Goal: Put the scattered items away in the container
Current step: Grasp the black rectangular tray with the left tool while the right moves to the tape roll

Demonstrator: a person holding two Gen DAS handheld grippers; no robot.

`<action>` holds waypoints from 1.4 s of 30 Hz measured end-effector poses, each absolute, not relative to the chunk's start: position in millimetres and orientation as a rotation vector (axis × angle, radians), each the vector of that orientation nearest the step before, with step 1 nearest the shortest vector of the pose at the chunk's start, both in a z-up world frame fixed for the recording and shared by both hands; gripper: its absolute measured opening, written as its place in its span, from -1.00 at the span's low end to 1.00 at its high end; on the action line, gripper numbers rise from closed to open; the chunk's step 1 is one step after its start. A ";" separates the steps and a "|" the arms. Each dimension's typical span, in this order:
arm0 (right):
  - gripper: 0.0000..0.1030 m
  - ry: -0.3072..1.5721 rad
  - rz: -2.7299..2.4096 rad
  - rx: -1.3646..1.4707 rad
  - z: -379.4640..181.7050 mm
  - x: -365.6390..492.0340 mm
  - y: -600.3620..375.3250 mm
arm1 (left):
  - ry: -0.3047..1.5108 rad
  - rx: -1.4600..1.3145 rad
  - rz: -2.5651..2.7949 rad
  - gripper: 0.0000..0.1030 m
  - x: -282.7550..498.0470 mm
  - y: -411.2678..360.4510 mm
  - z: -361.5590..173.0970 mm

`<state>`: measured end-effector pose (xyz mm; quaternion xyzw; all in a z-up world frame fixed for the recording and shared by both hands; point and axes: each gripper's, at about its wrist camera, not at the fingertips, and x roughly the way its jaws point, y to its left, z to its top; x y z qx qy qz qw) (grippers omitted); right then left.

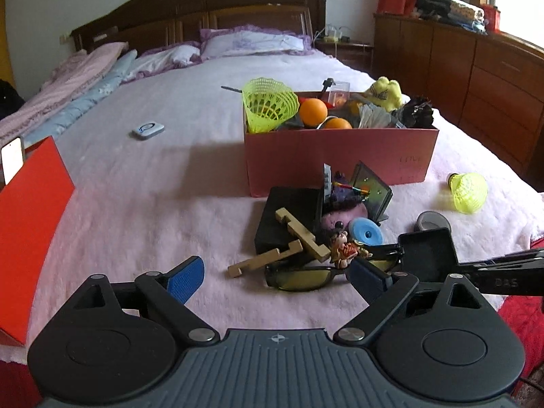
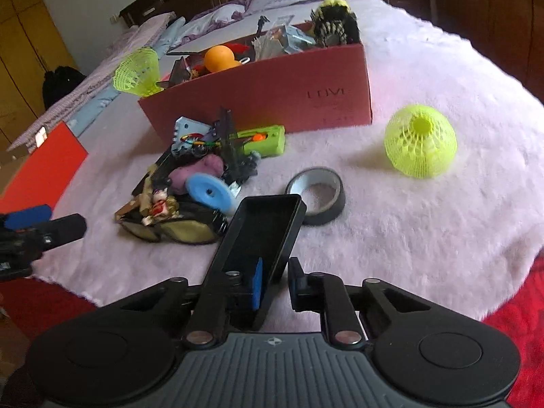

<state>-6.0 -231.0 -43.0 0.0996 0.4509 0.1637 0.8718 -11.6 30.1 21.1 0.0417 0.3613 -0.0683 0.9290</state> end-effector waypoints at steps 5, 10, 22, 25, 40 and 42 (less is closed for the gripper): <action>-0.67 0.987 0.359 0.257 -46.8 -21.0 -237.3 | 0.747 0.087 -0.160 0.80 -15.4 26.1 18.7; -0.67 1.008 0.455 0.243 -46.3 -32.1 -226.0 | 0.758 0.089 -0.170 0.80 -18.6 23.0 15.7; 0.03 0.847 0.437 -0.041 -18.8 -45.2 -203.2 | 0.818 0.088 -0.214 0.81 -20.9 17.2 3.5; 0.08 0.790 0.341 -0.135 -16.5 -28.5 -212.6 | 0.841 0.110 -0.266 0.81 -21.4 5.0 -3.0; 0.30 0.743 0.271 -0.190 -53.6 50.0 -205.7 | 0.928 0.260 -0.434 0.63 -16.8 -60.1 -33.5; 0.30 0.751 0.275 -0.179 -56.6 48.2 -206.9 | 0.934 0.229 -0.426 0.63 -13.5 -58.4 -33.8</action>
